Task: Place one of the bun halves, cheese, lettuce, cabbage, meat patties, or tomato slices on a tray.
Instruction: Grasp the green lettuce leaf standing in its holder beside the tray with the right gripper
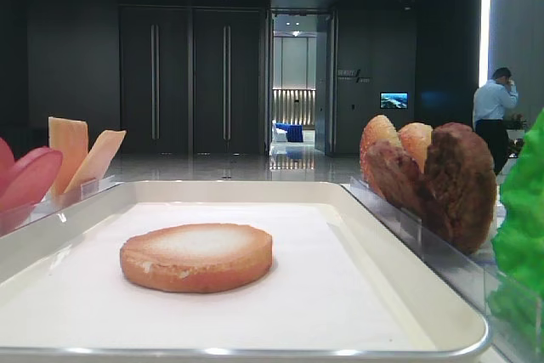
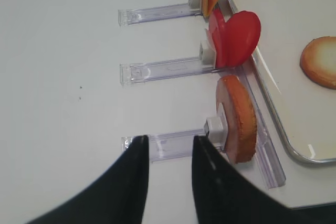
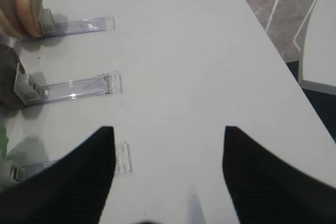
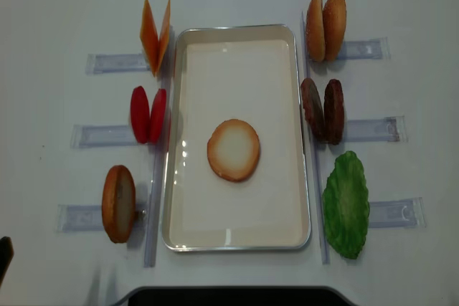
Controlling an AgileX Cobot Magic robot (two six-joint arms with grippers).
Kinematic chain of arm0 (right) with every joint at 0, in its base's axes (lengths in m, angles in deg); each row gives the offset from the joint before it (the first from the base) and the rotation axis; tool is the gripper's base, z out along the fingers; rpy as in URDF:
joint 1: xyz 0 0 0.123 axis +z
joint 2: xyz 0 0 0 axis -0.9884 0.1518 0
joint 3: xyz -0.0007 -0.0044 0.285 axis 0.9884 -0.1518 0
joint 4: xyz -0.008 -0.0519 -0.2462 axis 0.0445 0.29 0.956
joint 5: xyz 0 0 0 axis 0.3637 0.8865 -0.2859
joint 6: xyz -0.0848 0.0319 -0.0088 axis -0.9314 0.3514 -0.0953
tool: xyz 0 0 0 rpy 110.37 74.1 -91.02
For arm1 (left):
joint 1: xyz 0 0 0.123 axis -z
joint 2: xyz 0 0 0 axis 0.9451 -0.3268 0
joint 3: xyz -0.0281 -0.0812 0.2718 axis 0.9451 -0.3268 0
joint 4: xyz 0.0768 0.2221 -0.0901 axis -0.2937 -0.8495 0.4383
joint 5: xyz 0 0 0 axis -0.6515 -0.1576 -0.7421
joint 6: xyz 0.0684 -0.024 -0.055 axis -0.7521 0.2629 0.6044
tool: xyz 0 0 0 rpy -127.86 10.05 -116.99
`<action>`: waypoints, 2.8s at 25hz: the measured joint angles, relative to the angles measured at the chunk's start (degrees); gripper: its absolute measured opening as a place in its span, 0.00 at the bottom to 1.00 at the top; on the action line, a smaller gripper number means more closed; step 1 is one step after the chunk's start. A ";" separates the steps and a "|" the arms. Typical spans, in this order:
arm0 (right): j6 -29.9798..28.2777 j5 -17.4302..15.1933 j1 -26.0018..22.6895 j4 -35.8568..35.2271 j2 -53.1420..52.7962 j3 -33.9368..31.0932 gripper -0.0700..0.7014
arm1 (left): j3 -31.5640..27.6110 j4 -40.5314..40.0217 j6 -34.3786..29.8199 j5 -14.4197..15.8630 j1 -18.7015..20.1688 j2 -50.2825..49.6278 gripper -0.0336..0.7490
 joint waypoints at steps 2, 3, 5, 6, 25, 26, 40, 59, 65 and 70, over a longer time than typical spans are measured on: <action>0.00 0.00 0.00 0.00 0.00 0.00 0.64 | 0.00 0.00 0.00 0.00 0.00 0.00 0.31; 0.00 0.00 0.00 0.00 0.00 0.00 0.64 | 0.00 0.00 0.00 0.00 0.00 0.00 0.30; 0.00 0.00 0.00 0.00 0.00 0.00 0.64 | 0.00 0.00 0.00 0.00 0.00 0.00 0.29; 0.00 0.00 0.00 0.00 0.00 0.00 0.64 | 0.00 0.00 0.00 0.00 0.00 0.00 0.29; -0.70 0.48 0.00 -1.73 52.83 15.12 0.64 | 0.00 0.05 0.00 0.00 0.00 0.00 0.25; -0.70 -0.49 0.00 -1.78 56.54 16.77 0.64 | 0.00 0.05 0.00 0.00 0.00 0.00 0.24; 7.32 -4.67 11.09 -3.00 67.24 23.93 0.62 | 0.00 0.05 0.00 0.00 0.00 0.00 0.15; 40.35 -4.77 48.06 0.10 70.92 24.72 0.61 | 0.00 0.05 -0.07 0.00 0.00 0.00 0.04; 40.35 -2.10 49.51 0.03 76.01 24.72 0.61 | 0.00 0.05 -0.58 0.00 0.00 0.00 0.04; 40.35 -1.07 49.66 0.13 78.43 24.72 0.59 | 0.00 0.05 -0.62 0.00 0.00 0.00 0.04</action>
